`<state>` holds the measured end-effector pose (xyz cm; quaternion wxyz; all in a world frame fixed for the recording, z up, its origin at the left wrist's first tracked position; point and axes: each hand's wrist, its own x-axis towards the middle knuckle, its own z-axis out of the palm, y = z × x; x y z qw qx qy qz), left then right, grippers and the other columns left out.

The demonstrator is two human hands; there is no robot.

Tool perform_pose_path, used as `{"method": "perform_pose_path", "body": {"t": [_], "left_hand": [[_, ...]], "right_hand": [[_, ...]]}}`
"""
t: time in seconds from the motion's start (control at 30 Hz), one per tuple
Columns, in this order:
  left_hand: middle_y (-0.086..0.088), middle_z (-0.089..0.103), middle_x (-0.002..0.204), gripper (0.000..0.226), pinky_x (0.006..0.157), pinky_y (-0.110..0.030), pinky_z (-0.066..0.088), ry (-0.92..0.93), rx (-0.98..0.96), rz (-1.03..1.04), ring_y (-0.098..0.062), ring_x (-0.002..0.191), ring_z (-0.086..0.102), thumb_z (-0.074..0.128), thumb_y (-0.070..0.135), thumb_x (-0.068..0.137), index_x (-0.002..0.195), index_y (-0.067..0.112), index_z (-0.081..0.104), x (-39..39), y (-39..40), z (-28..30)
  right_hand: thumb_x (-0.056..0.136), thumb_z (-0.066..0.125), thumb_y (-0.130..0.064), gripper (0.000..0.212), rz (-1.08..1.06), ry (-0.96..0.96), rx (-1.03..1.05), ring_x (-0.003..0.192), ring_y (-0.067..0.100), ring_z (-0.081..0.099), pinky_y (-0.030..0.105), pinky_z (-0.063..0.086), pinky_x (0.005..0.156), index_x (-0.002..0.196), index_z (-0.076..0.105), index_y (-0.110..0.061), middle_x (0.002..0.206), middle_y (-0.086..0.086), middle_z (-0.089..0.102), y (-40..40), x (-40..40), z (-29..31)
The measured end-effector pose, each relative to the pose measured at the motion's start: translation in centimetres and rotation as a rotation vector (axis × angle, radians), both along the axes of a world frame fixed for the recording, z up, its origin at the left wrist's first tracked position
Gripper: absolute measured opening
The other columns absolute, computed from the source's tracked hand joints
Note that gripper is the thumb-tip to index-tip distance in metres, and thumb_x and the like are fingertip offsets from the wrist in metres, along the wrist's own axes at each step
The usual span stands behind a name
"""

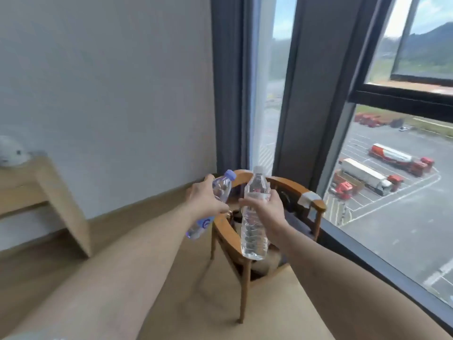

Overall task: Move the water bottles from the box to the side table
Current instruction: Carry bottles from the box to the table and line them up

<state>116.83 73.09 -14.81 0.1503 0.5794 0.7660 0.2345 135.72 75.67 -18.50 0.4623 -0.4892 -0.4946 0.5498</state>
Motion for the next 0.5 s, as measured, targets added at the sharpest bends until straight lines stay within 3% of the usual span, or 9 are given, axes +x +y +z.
{"method": "perform_pose_path", "body": {"t": [0.1, 0.2, 0.37, 0.5], "left_hand": [[0.008, 0.057, 0.085, 0.072, 0.054, -0.024, 0.036, 0.004, -0.008, 0.171, -0.022, 0.079, 0.059, 0.078, 0.048, 0.047, 0.106, 0.034, 0.040, -8.1, -3.6, 0.2], [0.003, 0.063, 0.092, 0.070, 0.062, -0.027, 0.042, -0.016, 0.006, 0.355, -0.026, 0.084, 0.063, 0.076, 0.049, 0.048, 0.106, 0.034, 0.041, -15.3, -7.7, 0.0], [0.003, 0.067, 0.097, 0.072, 0.074, -0.031, 0.056, -0.085, 0.032, 0.616, -0.026, 0.090, 0.067, 0.075, 0.045, 0.047, 0.112, 0.034, 0.047, -25.4, -14.6, -0.4], [0.007, 0.066, 0.096, 0.063, 0.059, -0.023, 0.047, -0.187, 0.111, 0.780, -0.011, 0.080, 0.063, 0.077, 0.037, 0.048, 0.104, 0.030, 0.049, -32.9, -19.0, -0.3]], "right_hand": [[0.058, 0.092, -0.029, 0.057, 0.157, -0.012, 0.011, 0.083, 0.012, 0.072, 0.022, 0.055, 0.053, 0.104, 0.058, -0.033, 0.098, -0.003, 0.072, -0.3, -8.9, 0.3], [0.053, 0.091, -0.034, 0.060, 0.315, -0.033, 0.006, 0.084, 0.015, 0.073, 0.034, 0.058, 0.066, 0.104, 0.059, -0.030, 0.097, -0.002, 0.073, -1.4, -17.4, 0.4], [0.047, 0.092, -0.032, 0.064, 0.545, -0.037, -0.014, 0.082, 0.022, 0.075, 0.046, 0.063, 0.076, 0.103, 0.062, -0.027, 0.094, 0.001, 0.075, -4.3, -31.0, 0.2], [0.050, 0.092, -0.028, 0.064, 0.720, -0.016, -0.032, 0.084, 0.024, 0.075, 0.035, 0.060, 0.057, 0.105, 0.060, -0.027, 0.097, 0.002, 0.074, -6.6, -41.0, 0.4]]}}
